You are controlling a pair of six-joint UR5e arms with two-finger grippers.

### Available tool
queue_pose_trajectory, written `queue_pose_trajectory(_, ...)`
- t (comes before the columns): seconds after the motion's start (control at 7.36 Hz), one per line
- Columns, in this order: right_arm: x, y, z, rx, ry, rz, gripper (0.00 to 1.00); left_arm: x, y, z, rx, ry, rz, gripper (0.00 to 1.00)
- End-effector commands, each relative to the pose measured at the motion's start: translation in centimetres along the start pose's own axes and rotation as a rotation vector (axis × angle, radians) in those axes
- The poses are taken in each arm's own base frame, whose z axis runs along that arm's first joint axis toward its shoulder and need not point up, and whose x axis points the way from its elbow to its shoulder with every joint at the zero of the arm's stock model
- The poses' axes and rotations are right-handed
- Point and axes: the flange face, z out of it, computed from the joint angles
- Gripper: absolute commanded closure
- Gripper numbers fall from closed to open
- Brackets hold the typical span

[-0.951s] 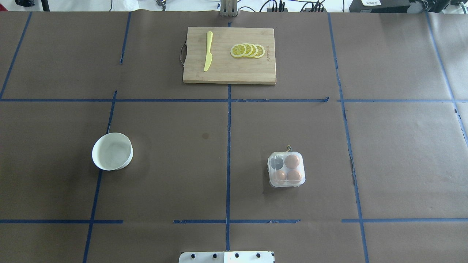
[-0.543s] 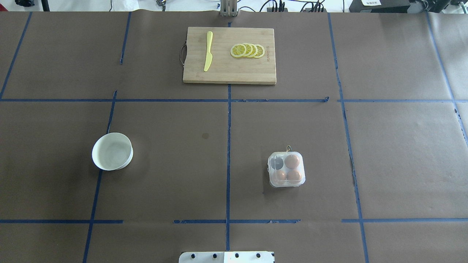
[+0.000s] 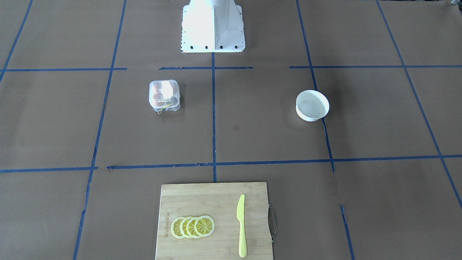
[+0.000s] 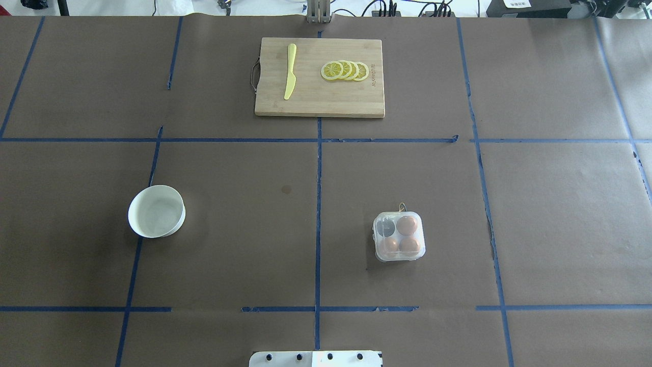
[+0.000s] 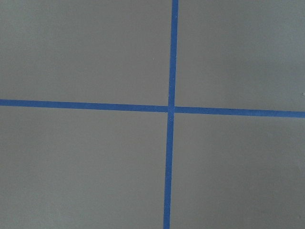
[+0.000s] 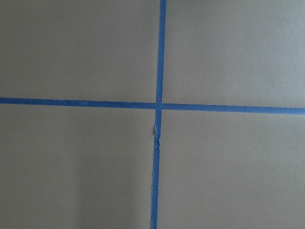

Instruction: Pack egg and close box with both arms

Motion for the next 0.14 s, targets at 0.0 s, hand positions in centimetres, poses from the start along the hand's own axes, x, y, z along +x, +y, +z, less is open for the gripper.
queue_pose_trajectory(0.0,0.05,0.08,0.06,-0.001,-0.001,0.0,0.0,0.09,-0.07,-0.08,0.002,0.0,0.0,0.0)
